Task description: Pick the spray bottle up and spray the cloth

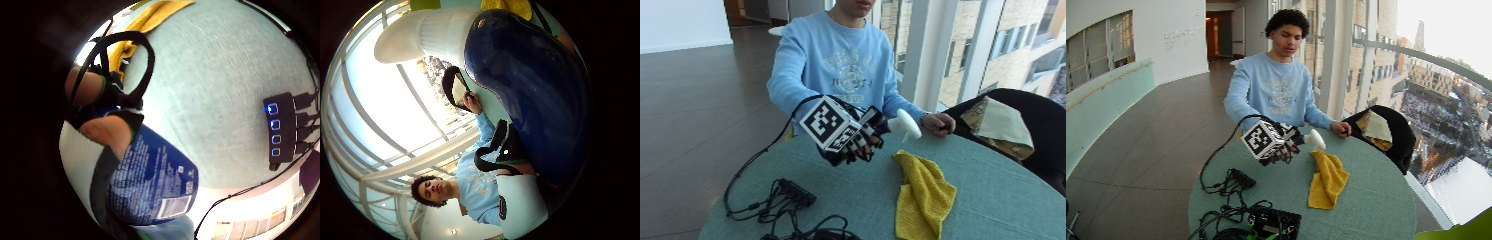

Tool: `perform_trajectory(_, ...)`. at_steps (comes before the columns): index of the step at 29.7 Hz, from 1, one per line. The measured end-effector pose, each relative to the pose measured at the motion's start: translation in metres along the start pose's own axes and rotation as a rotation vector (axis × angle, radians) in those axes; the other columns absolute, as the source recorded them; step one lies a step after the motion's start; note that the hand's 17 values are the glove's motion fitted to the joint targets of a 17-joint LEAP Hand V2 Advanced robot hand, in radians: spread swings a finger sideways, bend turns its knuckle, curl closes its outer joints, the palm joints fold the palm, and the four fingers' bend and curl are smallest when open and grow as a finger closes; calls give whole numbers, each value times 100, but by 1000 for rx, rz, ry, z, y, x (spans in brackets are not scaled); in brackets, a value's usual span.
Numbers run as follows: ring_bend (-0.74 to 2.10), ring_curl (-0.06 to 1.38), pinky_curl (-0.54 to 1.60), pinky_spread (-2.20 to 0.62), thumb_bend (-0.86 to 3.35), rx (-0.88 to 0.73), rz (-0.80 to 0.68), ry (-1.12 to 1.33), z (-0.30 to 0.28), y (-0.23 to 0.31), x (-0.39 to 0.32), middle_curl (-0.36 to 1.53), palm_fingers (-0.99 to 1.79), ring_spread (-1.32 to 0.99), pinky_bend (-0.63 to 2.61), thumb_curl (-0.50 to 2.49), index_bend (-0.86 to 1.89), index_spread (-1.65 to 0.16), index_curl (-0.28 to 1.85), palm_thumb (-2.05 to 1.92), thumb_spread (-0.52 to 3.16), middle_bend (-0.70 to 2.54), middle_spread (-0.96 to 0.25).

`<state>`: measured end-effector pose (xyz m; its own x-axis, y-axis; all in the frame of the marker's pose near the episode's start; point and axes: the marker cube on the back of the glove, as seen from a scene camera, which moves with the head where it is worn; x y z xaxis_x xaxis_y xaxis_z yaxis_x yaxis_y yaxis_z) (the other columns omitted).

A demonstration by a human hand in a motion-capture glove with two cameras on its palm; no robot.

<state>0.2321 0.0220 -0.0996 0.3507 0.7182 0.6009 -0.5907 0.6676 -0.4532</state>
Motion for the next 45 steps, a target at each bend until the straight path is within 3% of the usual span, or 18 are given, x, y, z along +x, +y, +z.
perform_trajectory(11,49,40,37,25,-3,263,-593,-145,66,6,-124,46,108,6,26,58,11,-17,26,78,93,25,-3)
perform_trajectory(21,47,39,37,22,-2,309,-868,-200,173,-48,-203,46,103,3,23,57,11,-21,26,77,94,24,-6)
perform_trajectory(31,45,39,36,20,-2,337,-916,-196,236,-83,-222,45,102,1,21,56,10,-23,26,77,95,22,-7)
perform_trajectory(45,44,38,37,19,-3,328,-899,-229,259,-95,-222,45,101,0,21,53,11,-24,26,75,98,20,-7)
